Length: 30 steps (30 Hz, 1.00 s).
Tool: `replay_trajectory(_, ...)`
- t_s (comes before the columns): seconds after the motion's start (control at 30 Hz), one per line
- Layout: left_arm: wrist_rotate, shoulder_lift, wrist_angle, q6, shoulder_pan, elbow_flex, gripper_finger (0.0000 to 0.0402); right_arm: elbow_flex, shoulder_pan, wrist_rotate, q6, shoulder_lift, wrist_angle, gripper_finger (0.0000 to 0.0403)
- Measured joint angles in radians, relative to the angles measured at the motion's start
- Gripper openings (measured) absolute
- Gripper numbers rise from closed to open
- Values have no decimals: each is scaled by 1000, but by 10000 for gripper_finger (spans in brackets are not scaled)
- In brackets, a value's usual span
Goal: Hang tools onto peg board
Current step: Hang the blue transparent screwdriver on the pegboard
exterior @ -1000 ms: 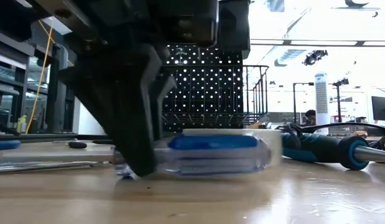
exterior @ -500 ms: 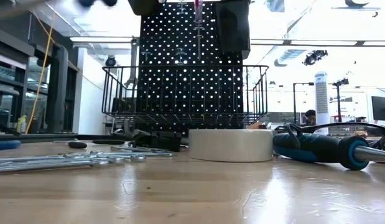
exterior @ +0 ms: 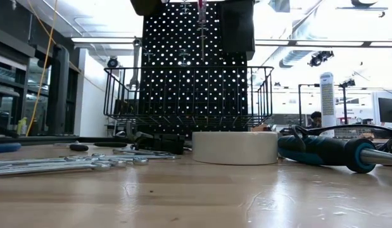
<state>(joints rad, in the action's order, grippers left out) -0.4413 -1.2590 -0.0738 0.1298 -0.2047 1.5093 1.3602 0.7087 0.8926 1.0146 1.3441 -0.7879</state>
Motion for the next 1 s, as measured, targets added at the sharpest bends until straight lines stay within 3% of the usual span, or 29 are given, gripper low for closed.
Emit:
replay_trajectory(0.13, 86, 1, -56, -22, 187, -2, 73, 0, -8, 42, -1, -12, 0, 187)
replay_trajectory(0.23, 204, -9, -37, -135, 258, -3, 73, 0, -8, 58, 0, -10, 1, 187)
replay_trajectory(0.33, 334, -13, 27, -181, 220, -2, 73, 0, -8, 66, 5, -8, 2, 187)
replay_trajectory(0.43, 316, -18, 140, -191, 130, -28, 73, 0, -8, 82, 6, -8, 0, 188)
replay_trajectory(0.53, 168, -7, 20, -228, 30, -177, 73, 0, -8, 101, 1, -7, -1, 187)
replay_trajectory(0.7, -148, 0, -544, -312, -103, -572, 73, 0, -8, 117, 7, -7, -1, 188)
replay_trajectory(0.77, -292, -6, -694, -308, -137, -689, 73, 0, -8, 115, 9, -7, -1, 188)
replay_trajectory(0.9, -610, -1, -740, -146, -177, -726, 73, 0, -12, 115, 34, -7, -5, 188)
replay_trajectory(1.0, -737, -28, -701, -34, -156, -685, 73, 0, -23, 121, 51, -7, -5, 188)
